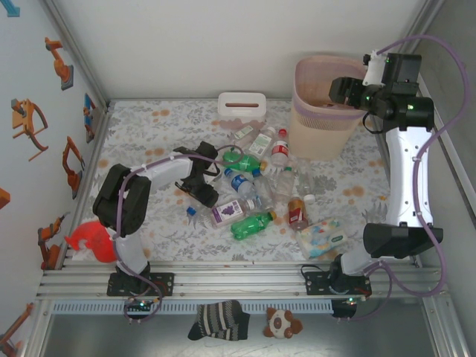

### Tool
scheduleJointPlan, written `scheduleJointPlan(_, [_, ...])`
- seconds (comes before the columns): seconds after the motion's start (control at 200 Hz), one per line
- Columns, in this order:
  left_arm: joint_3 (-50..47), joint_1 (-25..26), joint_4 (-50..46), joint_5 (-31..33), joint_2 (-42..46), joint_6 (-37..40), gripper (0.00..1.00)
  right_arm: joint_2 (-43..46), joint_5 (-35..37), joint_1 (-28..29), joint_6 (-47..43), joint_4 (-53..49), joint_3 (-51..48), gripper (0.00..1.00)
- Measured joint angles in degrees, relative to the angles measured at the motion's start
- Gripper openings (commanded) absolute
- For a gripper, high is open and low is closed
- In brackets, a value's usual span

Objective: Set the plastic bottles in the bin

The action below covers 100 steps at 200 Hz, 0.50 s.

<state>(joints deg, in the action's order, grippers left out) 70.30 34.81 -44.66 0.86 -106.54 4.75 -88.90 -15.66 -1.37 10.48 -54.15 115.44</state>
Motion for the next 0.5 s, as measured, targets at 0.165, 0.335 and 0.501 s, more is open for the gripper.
scheduleJointPlan(0.165, [0.0, 0.0, -0.2, 0.2, -0.3, 0.0, 0.65, 0.0, 0.0, 0.0, 0.0, 0.0, 0.0, 0.78])
scheduleJointPlan(0.335, [0.1, 0.0, -0.2, 0.2, -0.3, 0.0, 0.62, 0.0, -0.5, 0.0, 0.0, 0.1, -0.6, 0.78])
scheduleJointPlan(0.501, [0.2, 0.0, -0.2, 0.1, 0.0, 0.0, 0.60, 0.0, -1.9, 0.0, 0.3, 0.7, -1.7, 0.78])
